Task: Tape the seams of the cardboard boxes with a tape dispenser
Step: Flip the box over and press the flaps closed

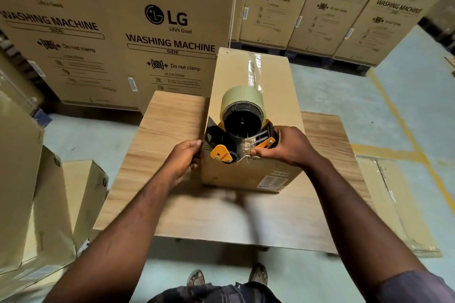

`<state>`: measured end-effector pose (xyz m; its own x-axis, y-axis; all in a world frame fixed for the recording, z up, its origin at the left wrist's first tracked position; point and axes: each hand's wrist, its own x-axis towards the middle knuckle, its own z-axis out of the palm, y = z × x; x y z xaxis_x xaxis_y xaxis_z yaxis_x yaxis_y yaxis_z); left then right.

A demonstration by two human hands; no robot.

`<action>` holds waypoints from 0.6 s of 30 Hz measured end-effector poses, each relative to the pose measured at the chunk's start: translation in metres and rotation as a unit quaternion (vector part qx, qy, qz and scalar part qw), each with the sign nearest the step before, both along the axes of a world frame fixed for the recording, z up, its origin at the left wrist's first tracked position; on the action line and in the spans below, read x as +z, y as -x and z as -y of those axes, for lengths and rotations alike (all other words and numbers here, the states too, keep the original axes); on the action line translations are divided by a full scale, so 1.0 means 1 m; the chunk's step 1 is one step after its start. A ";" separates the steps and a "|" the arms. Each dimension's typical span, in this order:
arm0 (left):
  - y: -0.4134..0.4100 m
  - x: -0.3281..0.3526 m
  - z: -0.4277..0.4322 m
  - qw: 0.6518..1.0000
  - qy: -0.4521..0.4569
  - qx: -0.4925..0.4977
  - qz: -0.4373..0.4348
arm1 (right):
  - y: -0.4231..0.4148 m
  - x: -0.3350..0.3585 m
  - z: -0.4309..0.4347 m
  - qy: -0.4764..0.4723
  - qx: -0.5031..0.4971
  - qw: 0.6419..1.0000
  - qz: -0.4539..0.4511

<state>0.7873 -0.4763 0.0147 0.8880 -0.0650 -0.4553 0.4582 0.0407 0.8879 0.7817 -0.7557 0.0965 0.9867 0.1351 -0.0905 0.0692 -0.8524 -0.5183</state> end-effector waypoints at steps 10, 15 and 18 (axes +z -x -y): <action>0.017 -0.034 0.004 0.987 0.068 0.063 -0.131 | 0.001 -0.001 0.001 -0.013 -0.002 1.000 0.004; 0.010 -0.026 -0.004 0.986 0.131 0.029 -0.100 | 0.002 -0.002 0.001 -0.006 -0.002 1.000 0.013; 0.013 -0.031 -0.007 0.995 0.042 -0.012 -0.095 | 0.002 -0.003 0.003 -0.007 -0.002 1.000 0.017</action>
